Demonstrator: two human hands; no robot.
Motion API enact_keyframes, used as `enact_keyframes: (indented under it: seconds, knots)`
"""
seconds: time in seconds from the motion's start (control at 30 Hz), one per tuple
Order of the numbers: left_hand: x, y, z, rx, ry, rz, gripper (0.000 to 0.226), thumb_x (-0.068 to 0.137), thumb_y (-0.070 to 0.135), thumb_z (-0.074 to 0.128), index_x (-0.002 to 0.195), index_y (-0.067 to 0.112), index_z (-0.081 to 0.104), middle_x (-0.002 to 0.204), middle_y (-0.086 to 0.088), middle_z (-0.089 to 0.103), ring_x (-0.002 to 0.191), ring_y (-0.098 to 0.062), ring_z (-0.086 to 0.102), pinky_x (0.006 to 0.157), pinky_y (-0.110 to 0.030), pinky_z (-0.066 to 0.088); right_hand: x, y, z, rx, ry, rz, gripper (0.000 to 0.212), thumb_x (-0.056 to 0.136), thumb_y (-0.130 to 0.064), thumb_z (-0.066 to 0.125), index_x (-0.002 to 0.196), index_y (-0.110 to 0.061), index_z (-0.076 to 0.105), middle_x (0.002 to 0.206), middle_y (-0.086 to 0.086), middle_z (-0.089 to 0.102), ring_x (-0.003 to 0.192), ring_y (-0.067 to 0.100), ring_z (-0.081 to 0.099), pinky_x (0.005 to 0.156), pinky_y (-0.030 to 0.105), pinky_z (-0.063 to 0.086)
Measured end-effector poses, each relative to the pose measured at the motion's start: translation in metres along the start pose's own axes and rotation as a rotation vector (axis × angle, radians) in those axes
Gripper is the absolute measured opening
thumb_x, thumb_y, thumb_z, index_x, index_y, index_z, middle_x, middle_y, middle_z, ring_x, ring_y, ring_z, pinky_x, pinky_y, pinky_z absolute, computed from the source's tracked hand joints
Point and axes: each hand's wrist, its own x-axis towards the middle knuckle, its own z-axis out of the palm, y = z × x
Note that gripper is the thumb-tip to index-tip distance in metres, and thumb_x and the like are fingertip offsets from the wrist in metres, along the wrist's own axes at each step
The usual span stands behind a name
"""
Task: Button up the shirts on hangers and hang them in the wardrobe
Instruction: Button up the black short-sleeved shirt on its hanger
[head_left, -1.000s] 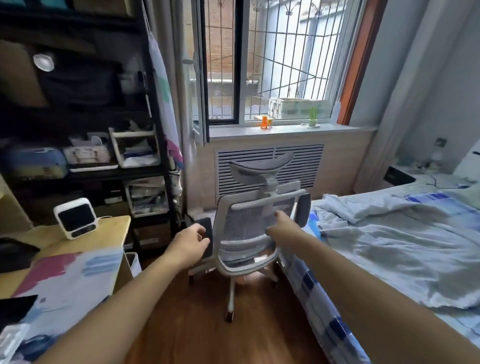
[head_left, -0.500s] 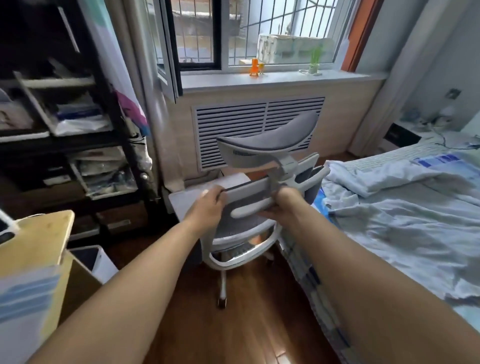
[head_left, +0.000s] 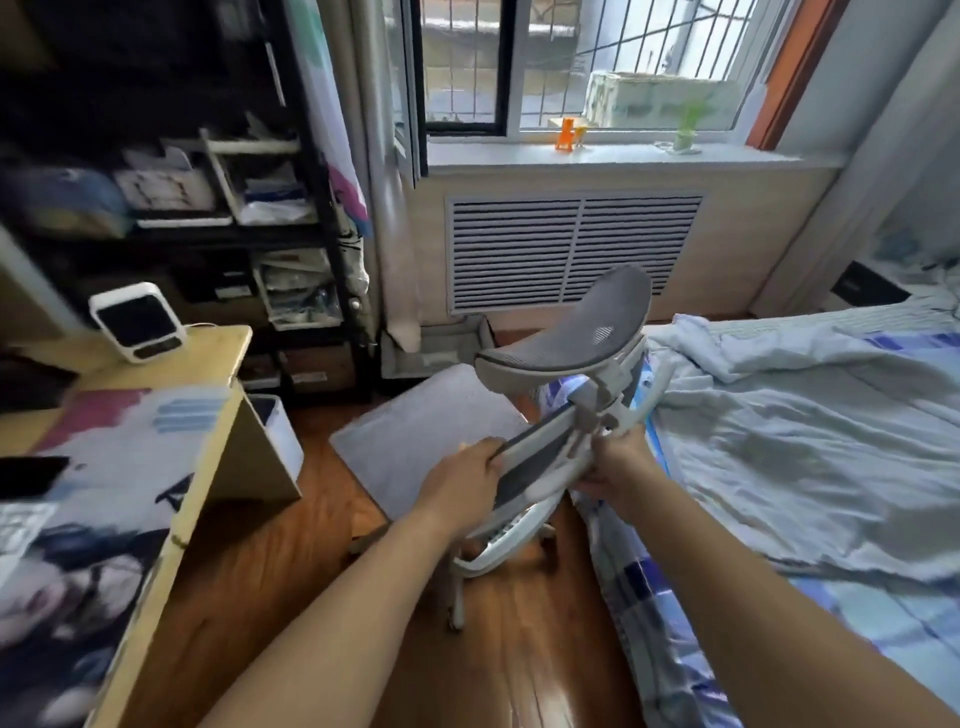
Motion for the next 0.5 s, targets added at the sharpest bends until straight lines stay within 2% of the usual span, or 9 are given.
enact_keyframes:
  seconds: [0.07, 0.13, 0.2, 0.27, 0.37, 0.43, 0.5]
  knots:
    - [-0.043, 0.02, 0.013, 0.031, -0.012, -0.003, 0.04, 0.108, 0.039, 0.03, 0.146, 0.045, 0.04, 0.132, -0.002, 0.063, 0.111, -0.028, 0.059, 0.097, -0.042, 0.05, -0.022, 0.012, -0.029, -0.055, -0.008, 0.02, 0.037, 0.104, -0.024, 0.053, 0.134, -0.021, 0.032, 0.11, 0.02, 0.062, 0.081, 0.04, 0.069, 0.043, 0.042, 0.056]
    - [-0.075, 0.034, 0.025, 0.077, -0.065, 0.004, 0.045, 0.105, 0.043, 0.027, 0.147, 0.055, 0.022, 0.129, -0.005, 0.063, 0.106, -0.029, 0.059, 0.096, -0.046, 0.051, -0.038, 0.021, -0.052, -0.104, -0.023, 0.047, 0.037, 0.105, -0.015, 0.043, 0.14, -0.02, 0.031, 0.107, 0.021, 0.062, 0.076, 0.041, 0.07, 0.045, 0.046, 0.056]
    - [-0.098, 0.049, 0.036, 0.031, -0.144, -0.02, 0.047, 0.101, 0.047, 0.026, 0.144, 0.063, 0.016, 0.13, -0.006, 0.06, 0.107, -0.031, 0.059, 0.097, -0.049, 0.05, -0.05, 0.025, -0.072, -0.209, -0.056, 0.055, 0.035, 0.105, -0.011, 0.038, 0.138, -0.02, 0.032, 0.101, 0.021, 0.064, 0.066, 0.039, 0.071, 0.045, 0.044, 0.056]
    - [-0.117, 0.063, 0.046, -0.009, -0.156, -0.041, 0.048, 0.1, 0.049, 0.028, 0.145, 0.063, 0.019, 0.128, -0.006, 0.057, 0.107, -0.033, 0.058, 0.098, -0.05, 0.049, -0.059, 0.023, -0.088, -0.297, -0.073, 0.054, 0.031, 0.105, -0.012, 0.041, 0.135, -0.016, 0.037, 0.098, 0.023, 0.064, 0.064, 0.04, 0.071, 0.045, 0.046, 0.057]
    - [-0.141, 0.074, 0.059, -0.002, -0.08, -0.072, 0.05, 0.105, 0.043, 0.031, 0.151, 0.058, 0.019, 0.127, -0.011, 0.054, 0.106, -0.035, 0.057, 0.097, -0.045, 0.047, -0.063, 0.02, -0.093, -0.4, -0.095, 0.044, 0.031, 0.099, -0.01, 0.049, 0.129, -0.008, 0.046, 0.1, 0.03, 0.066, 0.072, 0.045, 0.072, 0.061, 0.06, 0.06]
    - [-0.152, 0.069, 0.058, -0.004, -0.026, -0.086, 0.052, 0.107, 0.038, 0.032, 0.154, 0.055, 0.016, 0.123, -0.011, 0.052, 0.1, -0.031, 0.054, 0.091, -0.042, 0.046, -0.076, 0.021, -0.08, -0.419, -0.127, -0.004, 0.03, 0.096, -0.015, 0.052, 0.124, -0.005, 0.048, 0.102, 0.029, 0.066, 0.074, 0.041, 0.071, 0.058, 0.057, 0.06]
    - [-0.16, 0.057, 0.05, -0.002, 0.009, -0.096, 0.055, 0.107, 0.035, 0.034, 0.155, 0.052, 0.013, 0.119, -0.011, 0.052, 0.099, -0.029, 0.055, 0.093, -0.044, 0.049, -0.085, 0.028, -0.059, -0.422, -0.149, -0.062, 0.031, 0.091, -0.018, 0.055, 0.119, -0.006, 0.051, 0.103, 0.026, 0.064, 0.078, 0.038, 0.068, 0.05, 0.054, 0.058]
